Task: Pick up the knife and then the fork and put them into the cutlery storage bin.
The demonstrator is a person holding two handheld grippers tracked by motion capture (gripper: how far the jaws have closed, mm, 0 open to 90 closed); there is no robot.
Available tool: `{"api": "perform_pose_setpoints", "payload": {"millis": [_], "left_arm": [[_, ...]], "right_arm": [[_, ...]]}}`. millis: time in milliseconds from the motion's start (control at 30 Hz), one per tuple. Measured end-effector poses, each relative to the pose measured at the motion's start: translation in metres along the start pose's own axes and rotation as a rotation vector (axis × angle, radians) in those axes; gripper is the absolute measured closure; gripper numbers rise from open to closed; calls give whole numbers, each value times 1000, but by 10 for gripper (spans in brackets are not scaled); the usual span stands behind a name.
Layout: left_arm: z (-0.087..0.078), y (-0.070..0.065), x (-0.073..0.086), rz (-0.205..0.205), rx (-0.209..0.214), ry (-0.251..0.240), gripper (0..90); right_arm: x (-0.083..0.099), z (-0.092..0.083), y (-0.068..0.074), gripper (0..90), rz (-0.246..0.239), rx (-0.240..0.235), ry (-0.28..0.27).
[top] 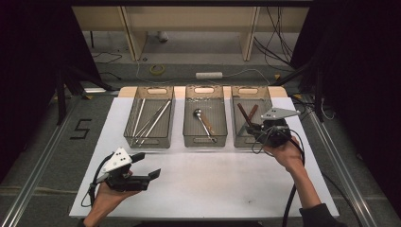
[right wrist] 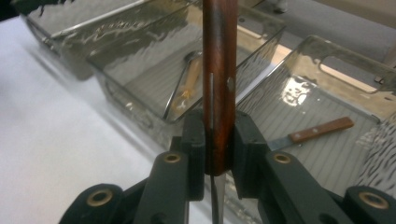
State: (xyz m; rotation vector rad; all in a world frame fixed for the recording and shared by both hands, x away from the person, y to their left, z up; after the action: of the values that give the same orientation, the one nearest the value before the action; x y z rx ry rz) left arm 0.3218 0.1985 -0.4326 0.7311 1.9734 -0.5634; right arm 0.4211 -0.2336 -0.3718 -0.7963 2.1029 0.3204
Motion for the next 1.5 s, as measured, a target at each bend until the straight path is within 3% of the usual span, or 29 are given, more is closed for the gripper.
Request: {"api": "perform_pose_setpoints", "payload": {"millis": [133,533,967,1500], "left_arm": [[0,0,1,3,-9,3,162],[-3,-4,3,-5,-14,-7,159],[-3,-5,3,-6,-16,-8,157],[-4,-5,2,-8,-15,-21,157]], "right_arm": [[-7,1,-9,780,35,5,-20],[-24,13,-36,780,93,45,-3],[-28,29,-58,780,143,84,30],[-33,51,-75,780,184,117,62]]}}
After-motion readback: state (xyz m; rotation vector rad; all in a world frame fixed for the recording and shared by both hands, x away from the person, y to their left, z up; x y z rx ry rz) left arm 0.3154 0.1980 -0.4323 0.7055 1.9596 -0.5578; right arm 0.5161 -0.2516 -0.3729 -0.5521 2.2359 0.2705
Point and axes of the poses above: each handheld gripper's, and its own axes: z roughly forward along the jaws, x roughly out of its underside, y roughly to its left, the point moved 1 cm from there along z, roughly forward along the jaws, and after that the axes turned 2 degrees about y, right-handed, at the moved point
